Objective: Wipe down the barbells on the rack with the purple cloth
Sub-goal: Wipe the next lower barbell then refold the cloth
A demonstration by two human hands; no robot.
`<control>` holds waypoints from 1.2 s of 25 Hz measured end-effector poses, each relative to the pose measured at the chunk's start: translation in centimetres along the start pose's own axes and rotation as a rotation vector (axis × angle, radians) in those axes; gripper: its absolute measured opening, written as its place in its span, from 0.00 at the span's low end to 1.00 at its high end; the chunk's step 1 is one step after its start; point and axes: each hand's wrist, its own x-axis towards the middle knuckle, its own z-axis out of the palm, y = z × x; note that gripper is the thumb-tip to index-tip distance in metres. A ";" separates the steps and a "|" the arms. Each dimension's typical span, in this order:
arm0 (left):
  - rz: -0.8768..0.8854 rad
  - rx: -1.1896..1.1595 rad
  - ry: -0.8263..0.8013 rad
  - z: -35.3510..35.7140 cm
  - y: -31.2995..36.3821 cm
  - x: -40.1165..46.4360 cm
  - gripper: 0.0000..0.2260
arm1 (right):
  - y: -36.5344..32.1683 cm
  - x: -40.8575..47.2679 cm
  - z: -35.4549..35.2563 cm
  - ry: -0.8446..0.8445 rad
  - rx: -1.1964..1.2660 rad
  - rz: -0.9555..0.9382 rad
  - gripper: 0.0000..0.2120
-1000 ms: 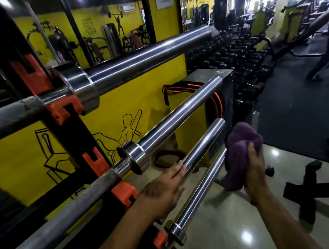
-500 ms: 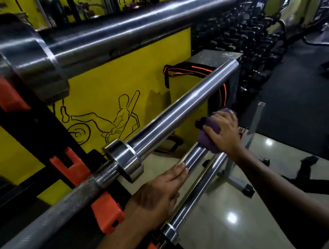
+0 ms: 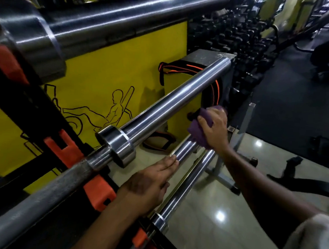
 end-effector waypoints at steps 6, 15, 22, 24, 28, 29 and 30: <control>0.013 0.009 -0.032 0.1 -0.3 0.2 0.32 | -0.5 -1.9 -0.7 -0.241 -0.034 -0.257 0.21; -0.014 0.062 -0.092 -1.8 1.1 -0.1 0.28 | -2.5 -1.7 -0.5 -0.068 0.147 0.142 0.26; 0.112 0.213 0.030 -2.9 0.9 -9.6 0.23 | -7.9 -7.0 -2.8 -0.180 -0.079 -0.212 0.15; 0.099 0.233 -0.014 -3.1 0.2 -12.0 0.24 | -6.8 -6.9 -1.0 -0.265 -0.208 -0.280 0.20; 0.056 0.202 -0.033 -2.9 -0.3 -12.6 0.24 | -6.7 -4.5 -0.2 -0.291 -0.202 -0.114 0.21; 0.053 0.180 -0.024 -2.9 -0.3 -12.5 0.24 | -8.3 -5.4 0.1 -0.281 -0.202 -0.082 0.20; 0.053 0.169 -0.013 -2.9 -0.3 -12.5 0.24 | -10.1 -7.0 0.6 -0.271 -0.209 -0.117 0.20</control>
